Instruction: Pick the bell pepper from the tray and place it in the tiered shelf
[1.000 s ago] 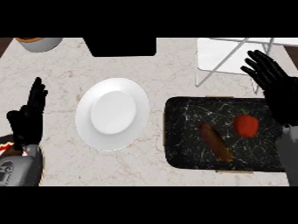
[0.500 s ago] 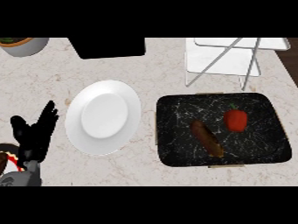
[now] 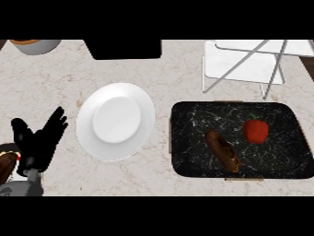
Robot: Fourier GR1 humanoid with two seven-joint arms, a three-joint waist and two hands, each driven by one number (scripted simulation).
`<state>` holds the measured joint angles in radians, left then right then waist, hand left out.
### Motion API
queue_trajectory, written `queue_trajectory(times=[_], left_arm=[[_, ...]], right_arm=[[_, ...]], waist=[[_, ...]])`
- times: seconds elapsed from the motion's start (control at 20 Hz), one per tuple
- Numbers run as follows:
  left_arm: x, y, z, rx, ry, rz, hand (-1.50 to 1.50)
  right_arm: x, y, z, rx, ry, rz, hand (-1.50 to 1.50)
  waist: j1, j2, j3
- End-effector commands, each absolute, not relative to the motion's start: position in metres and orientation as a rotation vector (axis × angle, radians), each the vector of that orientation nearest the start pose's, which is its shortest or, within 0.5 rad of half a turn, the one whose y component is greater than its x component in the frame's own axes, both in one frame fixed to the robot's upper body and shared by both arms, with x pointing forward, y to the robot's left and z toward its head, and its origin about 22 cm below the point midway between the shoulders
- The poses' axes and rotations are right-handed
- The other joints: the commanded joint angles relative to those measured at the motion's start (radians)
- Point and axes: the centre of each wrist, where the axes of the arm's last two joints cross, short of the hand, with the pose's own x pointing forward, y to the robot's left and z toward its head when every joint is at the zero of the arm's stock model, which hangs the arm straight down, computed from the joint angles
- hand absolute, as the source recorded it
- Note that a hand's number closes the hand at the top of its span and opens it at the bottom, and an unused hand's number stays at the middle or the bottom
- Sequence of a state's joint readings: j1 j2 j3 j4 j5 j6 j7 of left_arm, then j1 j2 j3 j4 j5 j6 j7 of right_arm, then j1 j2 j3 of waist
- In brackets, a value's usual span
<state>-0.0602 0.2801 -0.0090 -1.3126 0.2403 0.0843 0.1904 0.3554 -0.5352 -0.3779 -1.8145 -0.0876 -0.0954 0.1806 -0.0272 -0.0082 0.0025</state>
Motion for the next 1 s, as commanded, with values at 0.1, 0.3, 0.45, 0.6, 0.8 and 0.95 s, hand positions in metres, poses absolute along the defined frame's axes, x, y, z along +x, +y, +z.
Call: queue_trajectory(times=[0.1,0.3,0.45,0.6,0.8,0.95], left_arm=[[0.249,0.297,-0.016,0.094,-1.123,0.047,0.0],[0.252,0.297,-0.016,0.107,-1.118,0.058,0.0],[0.253,0.306,-0.035,0.089,-1.118,0.046,0.0],[0.253,0.282,-0.029,0.079,-1.119,0.015,0.0],[0.247,0.275,-0.026,0.073,-1.12,-0.008,0.0],[0.258,0.279,-0.011,0.079,-1.133,0.014,0.0]], right_arm=[[0.131,-0.378,0.15,-0.689,-1.262,0.181,-1.5],[0.152,-0.362,0.162,-0.738,-1.147,0.238,-1.5],[0.167,-0.335,0.188,-0.797,-1.082,0.185,-1.5],[0.204,-0.329,0.199,-0.85,-1.025,0.12,-1.5],[0.23,-0.306,0.188,-0.937,-0.93,0.146,-1.5],[0.248,-0.298,0.164,-0.911,-0.849,0.185,-1.5]], waist=[[0.017,0.004,-0.005],[0.031,0.008,-0.004],[0.037,0.014,-0.006],[0.061,0.016,-0.005],[0.079,0.017,-0.005],[0.058,0.013,-0.003]])
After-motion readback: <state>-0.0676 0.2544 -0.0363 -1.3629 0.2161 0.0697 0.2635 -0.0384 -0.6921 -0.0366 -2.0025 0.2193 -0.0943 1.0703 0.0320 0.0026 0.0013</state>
